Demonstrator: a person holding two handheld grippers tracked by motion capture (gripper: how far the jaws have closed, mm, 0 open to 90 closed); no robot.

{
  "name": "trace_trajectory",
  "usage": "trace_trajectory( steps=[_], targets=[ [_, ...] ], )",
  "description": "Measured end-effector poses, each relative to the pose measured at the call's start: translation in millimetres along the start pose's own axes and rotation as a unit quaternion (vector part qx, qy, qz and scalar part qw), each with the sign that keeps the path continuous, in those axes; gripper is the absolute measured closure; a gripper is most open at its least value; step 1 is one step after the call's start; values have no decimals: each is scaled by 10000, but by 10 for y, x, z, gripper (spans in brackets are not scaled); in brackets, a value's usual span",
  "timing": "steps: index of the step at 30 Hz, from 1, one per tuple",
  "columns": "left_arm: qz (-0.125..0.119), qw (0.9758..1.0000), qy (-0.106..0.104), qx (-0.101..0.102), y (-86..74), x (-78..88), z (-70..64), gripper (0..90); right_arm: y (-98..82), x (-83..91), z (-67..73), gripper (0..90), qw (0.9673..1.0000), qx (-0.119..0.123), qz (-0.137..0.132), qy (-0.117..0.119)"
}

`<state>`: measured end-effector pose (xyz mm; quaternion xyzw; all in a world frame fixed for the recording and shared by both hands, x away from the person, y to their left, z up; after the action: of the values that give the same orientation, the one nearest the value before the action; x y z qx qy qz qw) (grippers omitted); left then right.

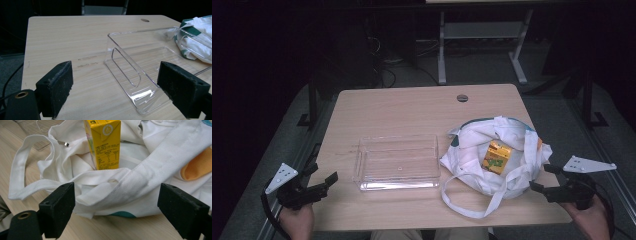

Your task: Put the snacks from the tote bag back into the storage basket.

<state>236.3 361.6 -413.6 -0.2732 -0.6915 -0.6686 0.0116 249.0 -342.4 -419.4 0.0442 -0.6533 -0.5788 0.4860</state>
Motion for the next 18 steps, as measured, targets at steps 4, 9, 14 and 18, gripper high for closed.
trace_trajectory(
  steps=[4, 9, 14, 18],
  targets=[
    [10, 10000, 11, -29, 0, 14, -10, 127, 78, -36, 6, 142, 9999, -9, 160, 64],
    [-28, 10000, 17, 14, -3, 19, -12, 127, 190, -34, 14, 142, 9994, 117, 302, 92],
    [-20, 10000, 17, 21, -2, 21, -9, 127, 353, -56, 16, 145, 9985, 257, 460, 131],
    [-19, 10000, 17, 24, -3, 23, -15, 127, 464, -103, 5, 146, 9977, 357, 559, 167]
  ],
)
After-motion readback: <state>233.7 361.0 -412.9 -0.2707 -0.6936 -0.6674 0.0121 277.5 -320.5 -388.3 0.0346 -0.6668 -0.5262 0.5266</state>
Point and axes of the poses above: each handheld gripper's, and its own axes: x roughly backward along the jaws, y roughly out of its top, z roughly to its left, the point moved 1 cm from there along -x, roughly forward along the jaws, and after that the axes turned 5 degrees about y, right-handed, at the moved point
